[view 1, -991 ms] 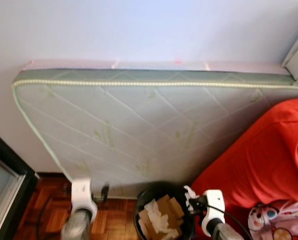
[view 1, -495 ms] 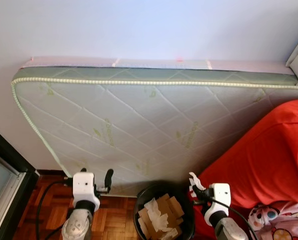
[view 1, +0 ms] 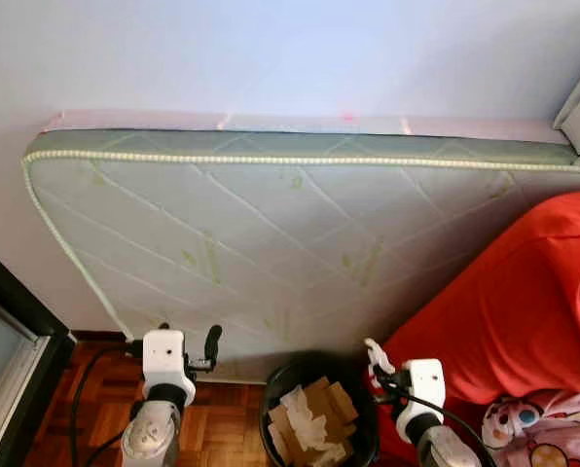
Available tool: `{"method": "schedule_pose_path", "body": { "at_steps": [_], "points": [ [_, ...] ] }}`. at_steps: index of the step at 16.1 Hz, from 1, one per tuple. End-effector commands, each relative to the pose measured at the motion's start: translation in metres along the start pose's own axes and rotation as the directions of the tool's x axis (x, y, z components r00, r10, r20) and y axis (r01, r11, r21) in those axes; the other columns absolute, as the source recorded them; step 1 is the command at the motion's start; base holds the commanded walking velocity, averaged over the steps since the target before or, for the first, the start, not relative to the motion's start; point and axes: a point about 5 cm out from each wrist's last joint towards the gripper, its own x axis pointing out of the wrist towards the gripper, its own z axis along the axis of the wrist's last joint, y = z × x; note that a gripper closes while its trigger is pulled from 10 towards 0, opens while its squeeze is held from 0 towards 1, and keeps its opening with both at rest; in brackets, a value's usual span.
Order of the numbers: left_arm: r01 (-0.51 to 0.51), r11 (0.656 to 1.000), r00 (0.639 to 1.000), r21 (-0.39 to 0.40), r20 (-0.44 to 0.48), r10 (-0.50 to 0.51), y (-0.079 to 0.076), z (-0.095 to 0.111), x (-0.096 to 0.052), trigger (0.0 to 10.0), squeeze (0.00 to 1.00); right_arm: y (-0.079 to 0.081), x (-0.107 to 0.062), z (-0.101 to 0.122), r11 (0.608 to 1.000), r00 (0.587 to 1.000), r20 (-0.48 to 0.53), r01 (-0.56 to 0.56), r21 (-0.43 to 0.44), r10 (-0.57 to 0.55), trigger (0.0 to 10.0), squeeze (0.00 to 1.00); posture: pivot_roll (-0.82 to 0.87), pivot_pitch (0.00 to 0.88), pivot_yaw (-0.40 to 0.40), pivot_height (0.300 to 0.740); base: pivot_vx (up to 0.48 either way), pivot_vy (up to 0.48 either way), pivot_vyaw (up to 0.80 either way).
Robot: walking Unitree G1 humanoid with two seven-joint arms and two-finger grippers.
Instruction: Clean up the room
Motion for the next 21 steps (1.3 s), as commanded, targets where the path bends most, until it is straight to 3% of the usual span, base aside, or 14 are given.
{"method": "schedule_pose_path", "body": {
  "at_steps": [1,7,9,16,21],
  "points": [
    [0.004,1.000,1.000,-0.007,-0.021,-0.004,-0.003,-0.003,-0.003,10.0,0.00,0.002,0.000,0.000,1.000,1.000,0.008,-0.009,-0.025,0.009,10.0,0.00,-0.07,0.080,-0.052,0.691,0.000,0.000,0.00],
    [-0.004,1.000,1.000,-0.017,-0.021,0.004,-0.004,-0.001,0.000,10.0,0.00,0.013,0.007,0.008,0.995,0.996,0.011,-0.084,-0.050,0.084,10.0,0.00,-0.06,0.106,-0.063,0.691,0.000,0.000,0.00],
    [-0.006,1.000,1.000,-0.022,-0.026,0.005,-0.004,-0.002,-0.001,10.0,0.00,0.017,0.008,0.009,0.990,0.992,0.011,-0.123,-0.063,0.124,10.0,0.00,-0.06,0.110,-0.065,0.672,0.000,0.000,0.00],
    [-0.028,0.999,0.999,-0.042,-0.018,0.027,-0.004,0.001,0.001,10.0,0.00,0.010,0.010,0.010,0.990,0.991,-0.028,-0.136,-0.043,0.134,10.0,0.00,-0.05,0.126,-0.074,0.672,0.000,0.000,0.00],
    [-0.034,0.998,0.999,-0.045,-0.021,0.033,-0.004,0.001,-0.002,10.0,0.00,0.015,0.015,0.012,0.991,0.991,-0.039,-0.131,-0.025,0.130,10.0,0.00,-0.04,0.141,-0.078,0.658,0.000,0.000,0.00]
  ]
}}
